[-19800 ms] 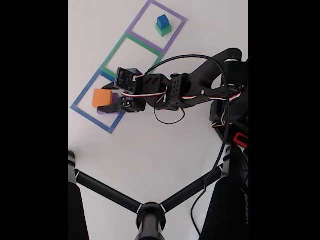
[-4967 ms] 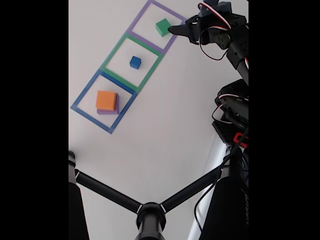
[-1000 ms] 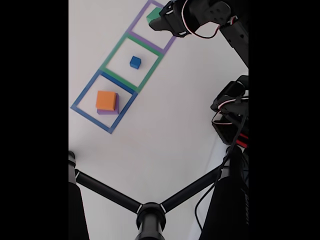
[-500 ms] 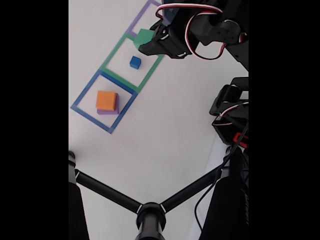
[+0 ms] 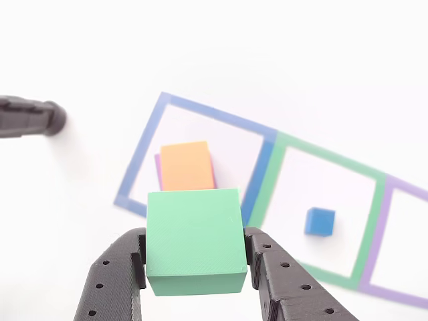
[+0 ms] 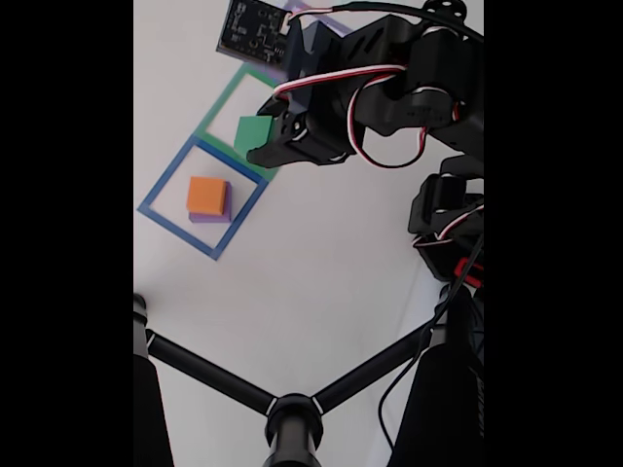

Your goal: Tower of hanoi

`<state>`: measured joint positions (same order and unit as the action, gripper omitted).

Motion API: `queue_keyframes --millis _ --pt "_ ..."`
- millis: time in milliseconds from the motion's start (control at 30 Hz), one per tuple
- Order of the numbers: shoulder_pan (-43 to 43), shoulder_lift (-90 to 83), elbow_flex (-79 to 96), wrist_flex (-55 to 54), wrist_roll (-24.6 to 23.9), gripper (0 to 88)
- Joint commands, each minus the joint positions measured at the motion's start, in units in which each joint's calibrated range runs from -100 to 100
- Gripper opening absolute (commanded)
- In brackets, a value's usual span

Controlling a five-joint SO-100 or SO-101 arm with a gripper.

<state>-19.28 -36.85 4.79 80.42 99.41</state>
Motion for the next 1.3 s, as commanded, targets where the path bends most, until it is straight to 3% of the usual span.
queue_keyframes --millis 0,300,633,933,1267 --pt "-1.53 0.23 1.30 -5.36 0.59 4.1" --pt "-1.33 0.48 27.67 -36.85 0.59 3.9" --pt "-3.64 7.66 44.49 -67.06 0.59 3.8" --pt "-3.73 13.31 51.30 -81.55 0.59 3.8" --pt "-4.50 14.93 56.67 -89.24 0.59 3.7"
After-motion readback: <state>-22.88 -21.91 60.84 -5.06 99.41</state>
